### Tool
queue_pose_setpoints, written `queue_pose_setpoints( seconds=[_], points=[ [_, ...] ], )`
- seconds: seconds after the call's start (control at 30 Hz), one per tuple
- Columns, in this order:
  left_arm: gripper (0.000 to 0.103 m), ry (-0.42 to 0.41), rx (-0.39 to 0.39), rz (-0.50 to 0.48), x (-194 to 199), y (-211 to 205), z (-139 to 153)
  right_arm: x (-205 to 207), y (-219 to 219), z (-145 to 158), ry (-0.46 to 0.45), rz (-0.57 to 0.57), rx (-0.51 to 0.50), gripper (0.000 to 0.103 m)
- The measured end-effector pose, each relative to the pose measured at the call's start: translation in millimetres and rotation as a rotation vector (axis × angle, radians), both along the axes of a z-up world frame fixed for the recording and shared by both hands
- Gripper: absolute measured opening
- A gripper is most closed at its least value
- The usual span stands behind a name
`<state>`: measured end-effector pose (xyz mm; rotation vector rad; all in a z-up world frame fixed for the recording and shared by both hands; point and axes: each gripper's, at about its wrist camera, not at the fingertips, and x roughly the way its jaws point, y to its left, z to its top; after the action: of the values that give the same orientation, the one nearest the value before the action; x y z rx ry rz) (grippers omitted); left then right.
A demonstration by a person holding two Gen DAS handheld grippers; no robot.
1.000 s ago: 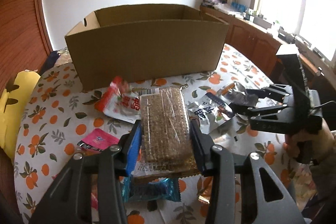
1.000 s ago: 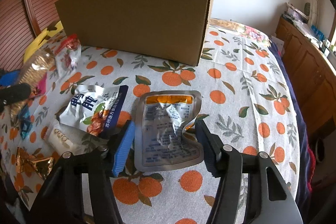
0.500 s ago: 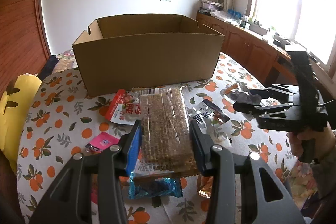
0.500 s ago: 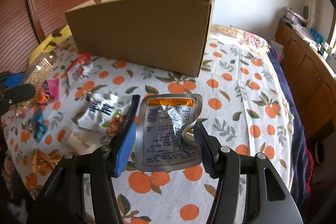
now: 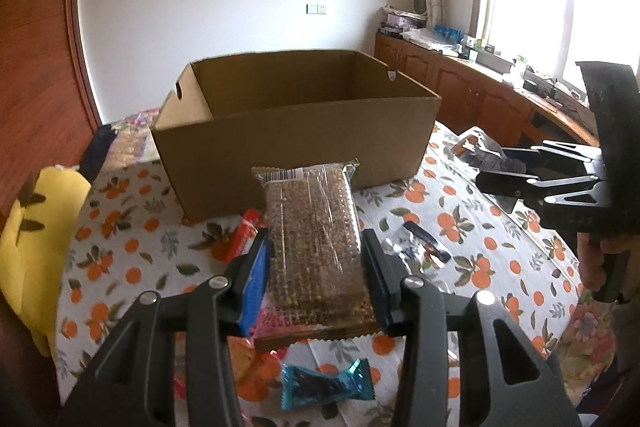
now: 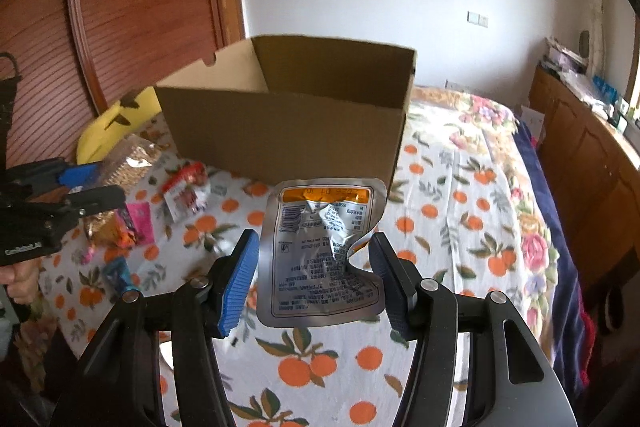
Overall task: Organize snacks
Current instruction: 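Lift the grain-bar pack and foil pouch and carry them over the box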
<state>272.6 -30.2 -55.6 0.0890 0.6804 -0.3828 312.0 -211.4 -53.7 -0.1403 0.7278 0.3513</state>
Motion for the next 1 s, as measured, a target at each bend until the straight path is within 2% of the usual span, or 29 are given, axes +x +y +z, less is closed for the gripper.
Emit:
queue_pose_setpoints(
  seconds=[0.37,0.8,1.0],
  points=[
    [0.043,-0.057,-0.002,-0.003,43.7,4.6,34.3,32.2,14.7,37.6,-0.069,0.04,-0.001,0.058],
    [0.043,-0.101,0.022,-0.015,102.8,3.5,58.5,79.6,30.4,57.5,-0.113,0.06,-0.019,0.058],
    [0.043,-0.098,0.016,-0.019,127.9,6.9,56.2,103.8,37.9,54.6,-0.113,0.059,-0.031,0.058]
  ],
)
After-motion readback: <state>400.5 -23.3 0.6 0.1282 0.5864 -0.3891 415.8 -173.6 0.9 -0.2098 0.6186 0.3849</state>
